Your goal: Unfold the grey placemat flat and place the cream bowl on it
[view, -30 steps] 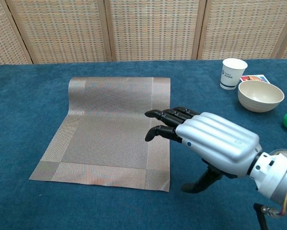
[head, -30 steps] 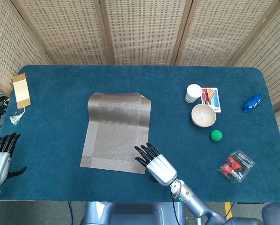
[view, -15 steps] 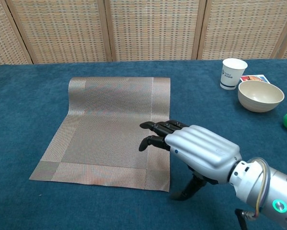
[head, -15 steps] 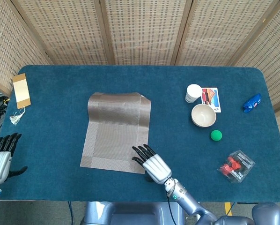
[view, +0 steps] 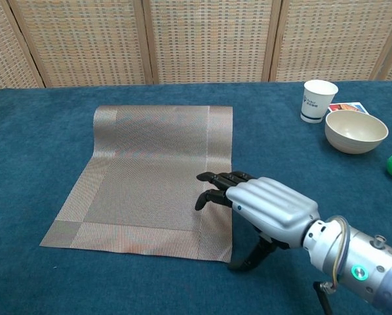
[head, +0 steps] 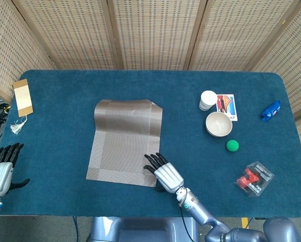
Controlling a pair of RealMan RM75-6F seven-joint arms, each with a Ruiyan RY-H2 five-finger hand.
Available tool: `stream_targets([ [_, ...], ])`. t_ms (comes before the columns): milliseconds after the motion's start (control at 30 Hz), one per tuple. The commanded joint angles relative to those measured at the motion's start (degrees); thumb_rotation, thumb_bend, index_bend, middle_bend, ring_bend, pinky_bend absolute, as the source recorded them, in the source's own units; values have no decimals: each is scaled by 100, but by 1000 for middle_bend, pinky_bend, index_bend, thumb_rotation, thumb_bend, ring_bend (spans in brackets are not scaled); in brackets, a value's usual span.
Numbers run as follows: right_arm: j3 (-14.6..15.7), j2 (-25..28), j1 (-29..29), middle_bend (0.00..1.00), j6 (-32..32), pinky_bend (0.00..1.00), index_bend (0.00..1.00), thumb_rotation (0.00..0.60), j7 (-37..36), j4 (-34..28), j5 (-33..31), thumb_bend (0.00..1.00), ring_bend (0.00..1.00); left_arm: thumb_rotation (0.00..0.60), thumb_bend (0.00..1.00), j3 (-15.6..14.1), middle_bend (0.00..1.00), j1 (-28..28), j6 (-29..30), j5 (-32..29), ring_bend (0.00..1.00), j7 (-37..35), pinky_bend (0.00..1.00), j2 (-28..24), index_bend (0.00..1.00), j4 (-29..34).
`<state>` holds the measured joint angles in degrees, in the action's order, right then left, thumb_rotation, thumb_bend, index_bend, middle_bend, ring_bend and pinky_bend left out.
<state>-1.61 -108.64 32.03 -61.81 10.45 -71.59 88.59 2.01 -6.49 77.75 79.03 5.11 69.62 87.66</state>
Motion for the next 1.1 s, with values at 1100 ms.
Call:
stream_targets([
  [1100, -296, -730, 139, 274, -323, 68, 621, 600, -996, 1143, -9, 474, 84, 600, 92, 8, 0, -60, -162, -105, 0, -71, 0, 38, 0, -81],
])
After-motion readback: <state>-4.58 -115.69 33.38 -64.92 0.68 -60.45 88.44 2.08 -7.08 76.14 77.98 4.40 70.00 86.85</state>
